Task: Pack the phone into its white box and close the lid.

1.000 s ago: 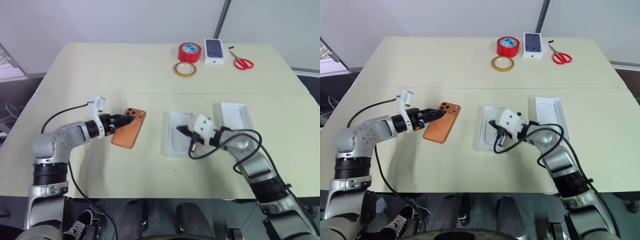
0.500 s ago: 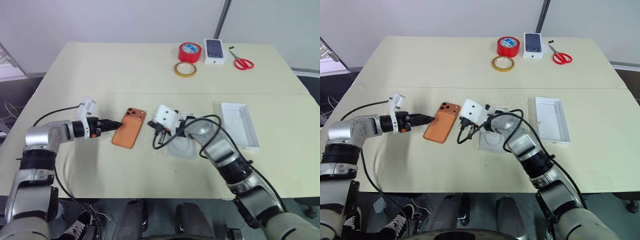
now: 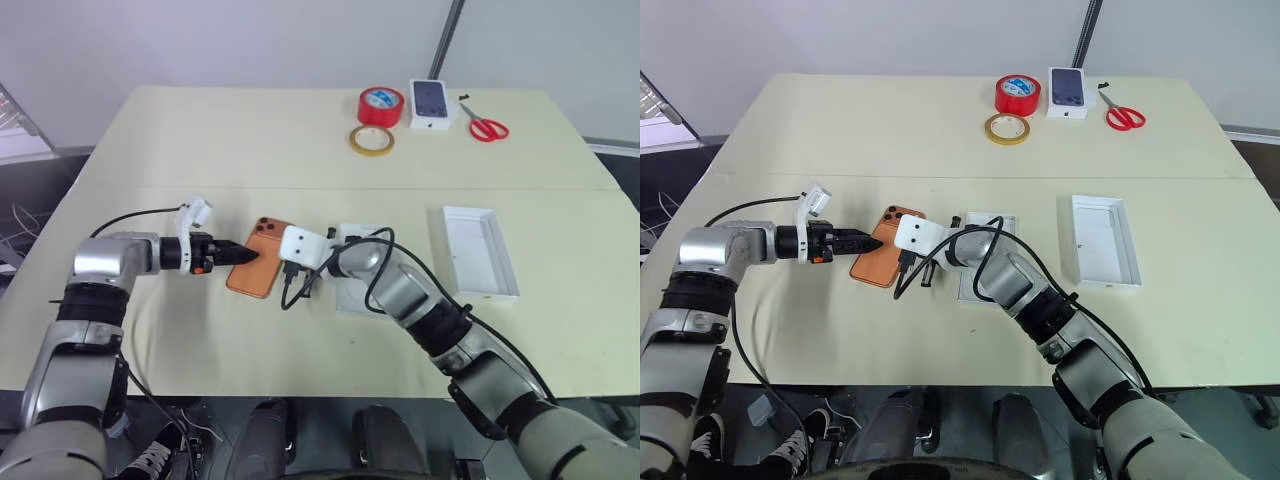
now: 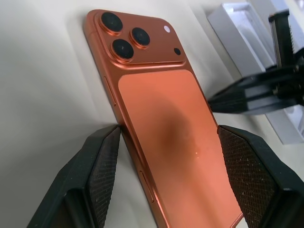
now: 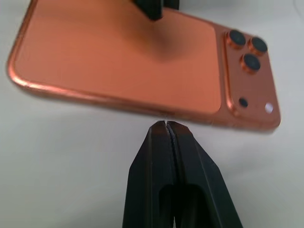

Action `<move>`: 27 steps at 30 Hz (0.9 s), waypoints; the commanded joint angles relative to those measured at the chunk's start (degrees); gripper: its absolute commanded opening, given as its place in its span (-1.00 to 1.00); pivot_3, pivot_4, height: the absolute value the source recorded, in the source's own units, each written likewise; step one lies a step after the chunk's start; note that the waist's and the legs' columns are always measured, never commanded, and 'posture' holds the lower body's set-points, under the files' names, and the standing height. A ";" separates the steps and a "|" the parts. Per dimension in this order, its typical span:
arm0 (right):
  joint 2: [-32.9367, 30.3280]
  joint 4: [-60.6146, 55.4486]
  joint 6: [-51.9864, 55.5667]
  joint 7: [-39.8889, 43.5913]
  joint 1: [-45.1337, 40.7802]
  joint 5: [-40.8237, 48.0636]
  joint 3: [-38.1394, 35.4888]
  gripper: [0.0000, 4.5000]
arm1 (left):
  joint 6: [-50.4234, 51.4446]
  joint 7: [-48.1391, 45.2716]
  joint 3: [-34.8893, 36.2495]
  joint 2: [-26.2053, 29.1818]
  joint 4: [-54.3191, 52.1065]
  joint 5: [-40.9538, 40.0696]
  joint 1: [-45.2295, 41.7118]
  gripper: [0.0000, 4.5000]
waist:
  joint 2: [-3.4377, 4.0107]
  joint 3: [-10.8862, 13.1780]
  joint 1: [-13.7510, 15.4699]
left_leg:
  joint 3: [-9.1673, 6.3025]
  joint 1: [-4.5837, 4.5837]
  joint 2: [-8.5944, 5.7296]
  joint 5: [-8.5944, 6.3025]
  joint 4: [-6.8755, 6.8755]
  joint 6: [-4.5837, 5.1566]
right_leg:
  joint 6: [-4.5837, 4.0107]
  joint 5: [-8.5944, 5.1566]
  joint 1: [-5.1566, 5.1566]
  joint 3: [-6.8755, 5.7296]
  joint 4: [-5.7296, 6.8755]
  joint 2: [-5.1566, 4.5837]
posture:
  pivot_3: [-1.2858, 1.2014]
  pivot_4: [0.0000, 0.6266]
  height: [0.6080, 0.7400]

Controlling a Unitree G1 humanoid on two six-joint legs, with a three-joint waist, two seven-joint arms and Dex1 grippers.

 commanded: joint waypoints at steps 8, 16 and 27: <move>0.53 0.49 -1.94 -0.43 0.11 -1.42 -1.24 -0.98 | 11.37 2.05 -3.29 -6.21 -2.81 -0.66 1.49 0.52 | 0.07 -0.10 0.12 | -0.06 0.03 -0.01 -0.01 0.07 0.03 | 0.00 0.00 0.08 -0.02 0.01 0.00 | 0.03 -0.52 0.82; 0.27 0.24 -2.55 -0.55 0.85 -1.90 -1.66 -0.98 | 11.16 4.17 -1.43 -5.77 -1.32 1.30 -0.31 0.52 | 0.10 -0.12 0.18 | -0.08 0.04 -0.04 -0.01 0.08 0.03 | 0.01 0.00 0.09 -0.03 0.01 0.00 | 0.03 -0.52 0.82; 0.18 0.30 -3.50 -0.50 1.04 -2.53 -2.00 -0.98 | 18.80 3.82 4.51 -8.78 0.17 -4.53 -1.17 0.52 | 0.08 -0.11 0.08 | -0.10 -0.02 -0.05 -0.01 0.09 0.02 | 0.02 0.00 0.16 -0.05 0.02 0.02 | 0.03 -0.52 0.82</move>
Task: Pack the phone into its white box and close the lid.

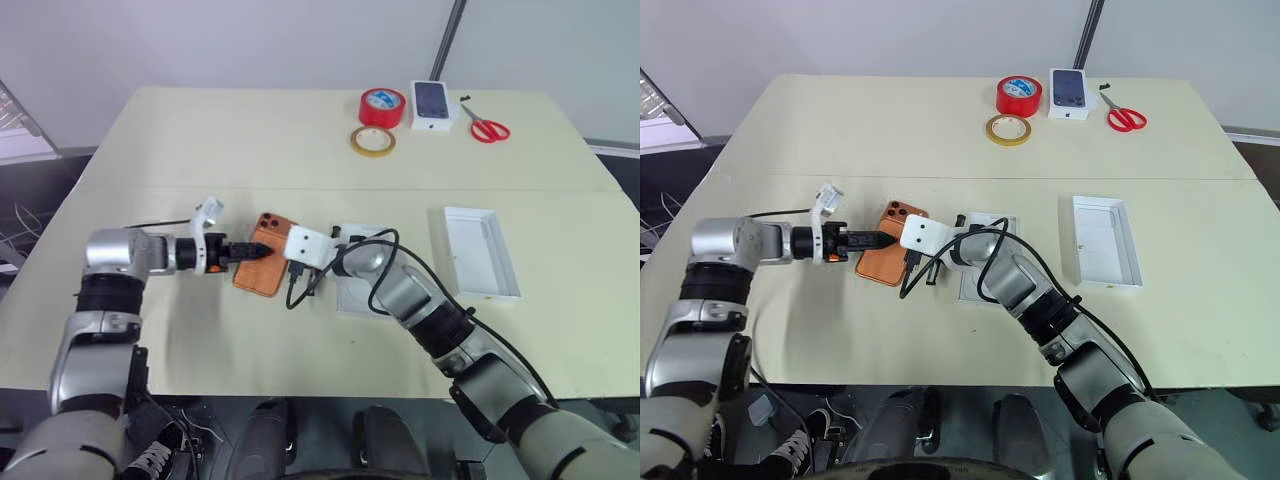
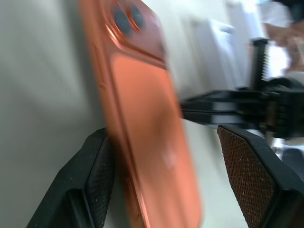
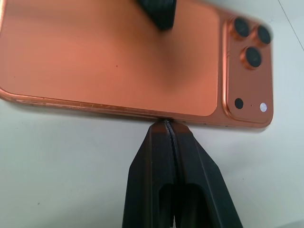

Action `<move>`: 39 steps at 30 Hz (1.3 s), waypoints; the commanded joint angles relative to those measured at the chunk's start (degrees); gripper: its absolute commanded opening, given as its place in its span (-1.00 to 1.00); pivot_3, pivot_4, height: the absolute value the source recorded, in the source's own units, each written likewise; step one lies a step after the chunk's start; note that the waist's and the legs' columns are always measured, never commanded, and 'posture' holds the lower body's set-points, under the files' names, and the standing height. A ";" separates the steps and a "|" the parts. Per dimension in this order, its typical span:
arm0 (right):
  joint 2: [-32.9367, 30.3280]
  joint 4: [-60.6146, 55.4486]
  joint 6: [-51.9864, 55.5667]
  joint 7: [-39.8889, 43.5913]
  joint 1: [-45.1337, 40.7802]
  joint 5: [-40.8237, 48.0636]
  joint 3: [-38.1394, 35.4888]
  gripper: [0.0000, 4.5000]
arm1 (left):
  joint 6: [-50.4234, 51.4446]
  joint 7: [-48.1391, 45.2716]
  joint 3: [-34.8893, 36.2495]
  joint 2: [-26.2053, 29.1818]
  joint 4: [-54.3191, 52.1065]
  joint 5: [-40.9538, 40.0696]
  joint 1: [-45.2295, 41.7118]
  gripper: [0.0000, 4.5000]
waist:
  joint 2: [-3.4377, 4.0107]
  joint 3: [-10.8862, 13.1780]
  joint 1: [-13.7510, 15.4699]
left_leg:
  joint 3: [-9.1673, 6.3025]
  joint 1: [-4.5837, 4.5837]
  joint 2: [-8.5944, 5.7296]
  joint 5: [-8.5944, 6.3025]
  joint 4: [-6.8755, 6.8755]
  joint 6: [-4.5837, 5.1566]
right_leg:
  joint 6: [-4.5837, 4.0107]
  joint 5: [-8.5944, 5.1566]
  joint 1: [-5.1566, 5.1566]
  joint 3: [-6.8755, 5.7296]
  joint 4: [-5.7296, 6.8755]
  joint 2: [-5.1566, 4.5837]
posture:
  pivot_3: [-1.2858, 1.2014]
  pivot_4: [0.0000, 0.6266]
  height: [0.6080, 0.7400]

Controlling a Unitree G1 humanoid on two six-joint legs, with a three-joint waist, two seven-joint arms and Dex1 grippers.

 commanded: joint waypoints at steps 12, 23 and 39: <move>0.42 -0.40 -2.18 -0.20 0.77 -1.06 -0.48 -1.00 | 1.51 1.56 3.72 0.30 4.02 -3.41 1.25 0.28 | -0.04 0.03 -0.55 | 0.03 -0.03 0.02 0.03 -0.04 -0.06 | 0.00 0.00 -0.07 0.00 0.05 0.03 | 0.03 -0.52 0.82; 0.92 -0.94 -3.28 -0.29 0.98 -0.25 -1.52 -1.00 | 6.88 2.92 6.58 0.49 3.18 -7.41 2.68 -0.95 | -0.15 0.10 -0.61 | 0.04 -0.05 0.06 0.04 -0.12 -0.08 | 0.00 0.00 -0.16 0.02 0.07 0.04 | 0.03 -0.52 0.82; -19.08 -27.58 -8.24 22.65 18.24 24.12 -18.24 0.73 | 15.95 16.36 22.71 -9.14 -15.08 -20.61 11.92 -0.97 | -0.26 0.28 -0.07 | 0.03 -0.14 0.07 -0.03 -0.15 -0.12 | 0.00 0.00 -0.12 0.05 -0.09 -0.09 | 0.03 -0.52 0.82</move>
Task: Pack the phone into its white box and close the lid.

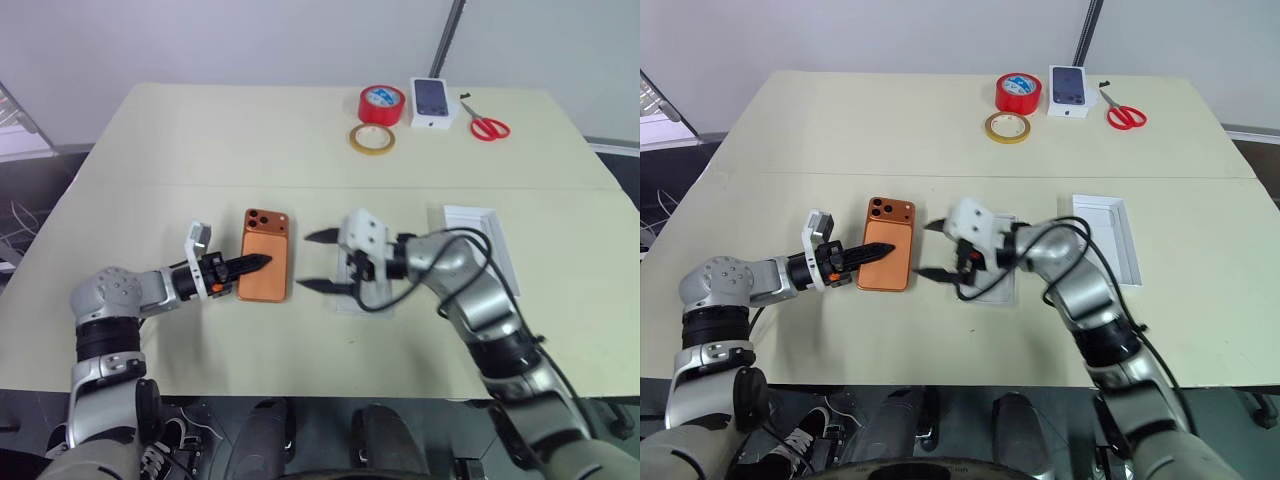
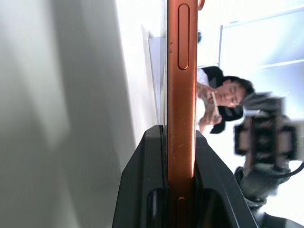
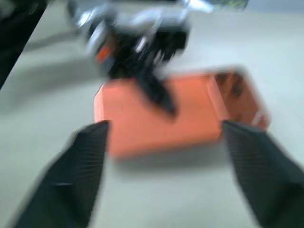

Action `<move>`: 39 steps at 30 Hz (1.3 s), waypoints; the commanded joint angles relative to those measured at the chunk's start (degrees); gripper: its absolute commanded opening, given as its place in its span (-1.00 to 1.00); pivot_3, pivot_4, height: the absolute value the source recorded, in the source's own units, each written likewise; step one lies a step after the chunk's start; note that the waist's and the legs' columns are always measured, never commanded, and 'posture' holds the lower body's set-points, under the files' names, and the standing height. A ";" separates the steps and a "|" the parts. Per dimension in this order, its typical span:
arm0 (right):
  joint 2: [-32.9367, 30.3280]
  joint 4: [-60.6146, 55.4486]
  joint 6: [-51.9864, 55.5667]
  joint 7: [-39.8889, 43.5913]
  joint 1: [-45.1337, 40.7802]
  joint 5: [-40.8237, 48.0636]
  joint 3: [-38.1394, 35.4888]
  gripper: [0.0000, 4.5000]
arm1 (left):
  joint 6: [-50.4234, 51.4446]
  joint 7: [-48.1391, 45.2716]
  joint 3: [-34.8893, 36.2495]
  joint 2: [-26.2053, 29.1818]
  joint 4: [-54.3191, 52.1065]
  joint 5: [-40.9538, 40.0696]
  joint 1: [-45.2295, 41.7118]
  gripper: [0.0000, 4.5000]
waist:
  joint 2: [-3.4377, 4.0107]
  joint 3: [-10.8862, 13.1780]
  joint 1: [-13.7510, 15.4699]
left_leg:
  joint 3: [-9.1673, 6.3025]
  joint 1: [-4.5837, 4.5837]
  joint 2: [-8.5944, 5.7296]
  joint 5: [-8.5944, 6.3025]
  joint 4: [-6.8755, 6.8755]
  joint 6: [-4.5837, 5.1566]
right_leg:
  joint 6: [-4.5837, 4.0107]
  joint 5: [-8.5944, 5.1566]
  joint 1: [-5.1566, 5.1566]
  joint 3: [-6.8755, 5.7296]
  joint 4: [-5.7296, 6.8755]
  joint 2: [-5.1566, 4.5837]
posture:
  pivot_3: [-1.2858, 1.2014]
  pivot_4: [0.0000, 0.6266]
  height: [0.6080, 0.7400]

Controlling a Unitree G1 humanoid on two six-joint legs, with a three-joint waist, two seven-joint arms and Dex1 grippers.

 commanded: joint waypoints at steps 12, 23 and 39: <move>-12.53 -6.85 -15.06 -1.03 16.03 -1.36 -6.54 0.16 | 2.74 10.22 4.64 -7.20 -8.63 -7.56 -0.15 -0.97 | -0.06 0.05 -0.08 | 0.00 0.02 0.10 0.04 -0.05 0.00 | 0.00 0.00 0.01 0.02 -0.05 0.08 | 0.03 -0.52 0.82; -11.88 -5.42 -16.85 -3.44 17.61 -2.83 -5.06 -0.19 | 2.95 11.47 3.11 -7.77 -8.13 -8.21 -0.70 -0.97 | -0.07 0.06 0.05 | 0.00 0.02 0.09 0.04 -0.04 -0.01 | -0.01 0.00 0.04 0.01 -0.10 0.07 | 0.03 -0.52 0.82; -11.90 -5.08 -16.67 -3.00 19.18 -3.04 -3.14 -0.19 | 4.39 12.22 2.41 -8.08 -9.15 -9.22 -0.48 -0.97 | -0.07 0.06 0.01 | 0.00 0.02 0.08 0.05 -0.01 -0.01 | -0.01 0.00 0.05 0.00 -0.09 0.09 | 0.03 -0.52 0.82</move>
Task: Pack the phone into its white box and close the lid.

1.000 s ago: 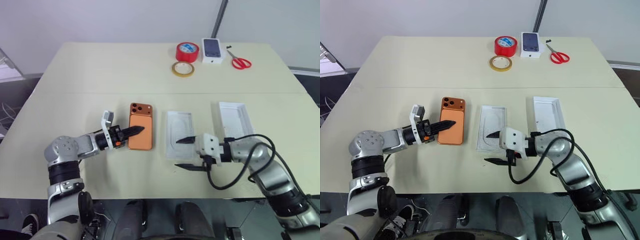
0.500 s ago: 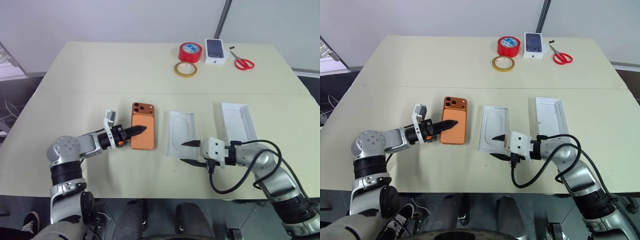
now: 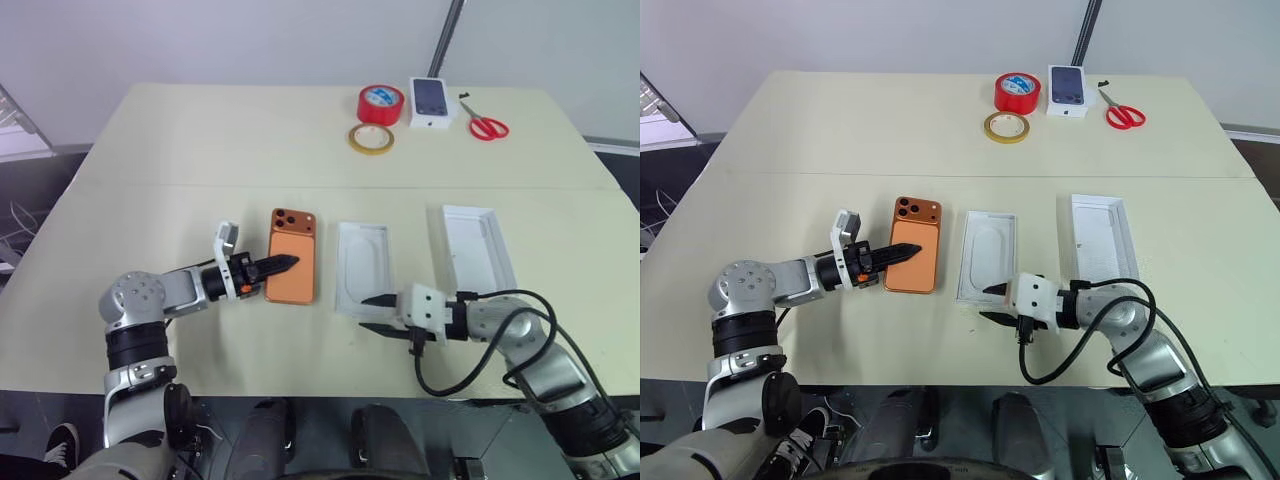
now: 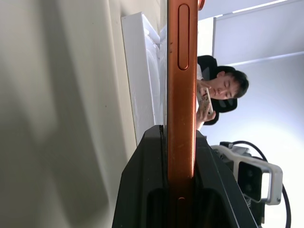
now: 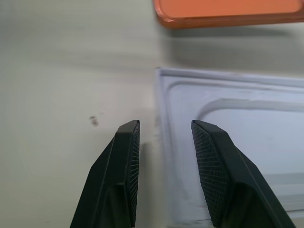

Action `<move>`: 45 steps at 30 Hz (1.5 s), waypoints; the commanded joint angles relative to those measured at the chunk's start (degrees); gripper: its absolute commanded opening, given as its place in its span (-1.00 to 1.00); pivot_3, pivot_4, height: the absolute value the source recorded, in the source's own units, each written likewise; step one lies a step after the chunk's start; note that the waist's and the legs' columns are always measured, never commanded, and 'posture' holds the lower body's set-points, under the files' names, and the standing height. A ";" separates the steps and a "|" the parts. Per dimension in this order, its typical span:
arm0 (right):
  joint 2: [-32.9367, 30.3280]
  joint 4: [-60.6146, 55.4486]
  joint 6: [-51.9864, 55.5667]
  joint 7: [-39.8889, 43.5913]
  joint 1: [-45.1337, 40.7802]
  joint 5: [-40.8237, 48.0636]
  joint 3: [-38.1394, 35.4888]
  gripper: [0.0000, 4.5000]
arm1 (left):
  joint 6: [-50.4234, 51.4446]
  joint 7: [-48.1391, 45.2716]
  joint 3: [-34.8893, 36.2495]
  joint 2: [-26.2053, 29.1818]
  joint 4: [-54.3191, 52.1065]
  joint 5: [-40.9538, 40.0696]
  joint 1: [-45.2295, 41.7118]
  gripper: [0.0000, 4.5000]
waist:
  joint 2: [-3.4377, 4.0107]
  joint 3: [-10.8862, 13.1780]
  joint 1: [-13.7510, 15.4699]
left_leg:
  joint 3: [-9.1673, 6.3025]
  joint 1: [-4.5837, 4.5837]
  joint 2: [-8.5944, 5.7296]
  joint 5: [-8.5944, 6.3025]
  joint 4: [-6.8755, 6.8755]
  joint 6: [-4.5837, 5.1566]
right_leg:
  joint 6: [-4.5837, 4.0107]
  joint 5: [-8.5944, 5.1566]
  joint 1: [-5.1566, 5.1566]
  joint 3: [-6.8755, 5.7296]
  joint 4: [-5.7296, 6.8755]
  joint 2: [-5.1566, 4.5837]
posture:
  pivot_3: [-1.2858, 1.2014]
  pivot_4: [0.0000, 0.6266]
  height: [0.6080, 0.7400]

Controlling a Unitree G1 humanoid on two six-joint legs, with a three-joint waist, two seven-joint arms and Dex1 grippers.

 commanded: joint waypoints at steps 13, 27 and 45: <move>1.90 -4.46 3.57 -0.98 -2.29 1.15 1.32 -0.89 | 0.08 0.44 -0.19 -0.40 -2.43 -3.05 -3.43 -0.97 | -0.01 0.00 0.06 | 0.00 0.01 0.00 0.02 0.03 -0.04 | 0.00 0.00 0.02 -0.01 0.01 0.00 | 0.03 -0.52 0.82; 5.09 -4.15 3.53 -1.03 -4.80 -0.33 5.45 -0.51 | -0.45 2.99 -1.13 -5.42 -1.44 -3.77 -5.39 -0.97 | -0.03 0.01 0.03 | 0.00 0.00 -0.05 0.14 0.08 -0.22 | 0.02 0.01 0.05 -0.02 0.02 0.03 | 0.03 -0.52 0.82; -4.88 -2.12 5.62 -1.70 -0.92 6.11 -10.27 0.34 | -5.18 2.22 -8.73 -8.46 0.21 -2.02 -2.61 -0.97 | -0.05 0.03 1.25 | 0.00 0.00 -0.04 0.00 0.17 0.03 | 0.00 0.00 0.10 -0.02 0.00 -0.02 | 0.03 -0.52 0.82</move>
